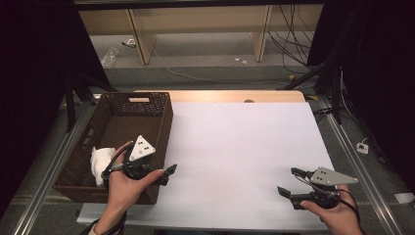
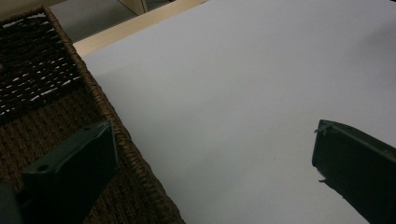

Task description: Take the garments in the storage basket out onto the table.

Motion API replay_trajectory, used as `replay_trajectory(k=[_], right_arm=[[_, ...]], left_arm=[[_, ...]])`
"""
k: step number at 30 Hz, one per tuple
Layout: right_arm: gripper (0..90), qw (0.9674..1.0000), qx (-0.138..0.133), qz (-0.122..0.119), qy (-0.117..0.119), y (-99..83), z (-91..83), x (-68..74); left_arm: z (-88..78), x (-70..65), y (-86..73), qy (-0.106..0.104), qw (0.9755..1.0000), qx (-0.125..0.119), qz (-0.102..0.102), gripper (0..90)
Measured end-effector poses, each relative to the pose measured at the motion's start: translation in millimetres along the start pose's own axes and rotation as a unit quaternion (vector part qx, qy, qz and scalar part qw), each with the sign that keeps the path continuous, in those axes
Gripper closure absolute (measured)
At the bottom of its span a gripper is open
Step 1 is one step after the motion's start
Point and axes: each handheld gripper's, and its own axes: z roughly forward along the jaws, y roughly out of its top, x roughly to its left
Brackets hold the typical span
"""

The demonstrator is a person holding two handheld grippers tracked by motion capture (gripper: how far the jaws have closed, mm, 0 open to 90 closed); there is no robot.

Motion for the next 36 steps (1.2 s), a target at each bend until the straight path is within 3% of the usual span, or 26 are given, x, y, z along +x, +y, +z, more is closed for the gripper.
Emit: replay_trajectory(k=[14, 18, 27, 36], right_arm=[[17.4, 1.0, -0.001, -0.007, -0.006, 1.7, 1.1, 2.1], [17.3, 0.9999, -0.002, -0.01, -0.009, 2.4, 1.0, 3.3], [17.1, 0.9999, 0.0, -0.011, -0.011, 2.8, 0.2, 3.2], [16.8, 0.9999, 0.0, -0.01, -0.012, 2.9, 0.9, 4.1]], left_arm=[[-6.9, 11.4, 3.8, 0.01, 0.9999, 0.004, -0.012, 0.0], [-9.8, 22.9, 4.2, 0.023, 0.9994, -0.003, -0.027, 0.0], [-18.3, 40.5, 5.7, 0.045, 0.9983, -0.001, -0.037, 0.0], [-23.8, 65.2, 2.8, 0.07, 0.9961, 0.02, -0.05, 0.0]])
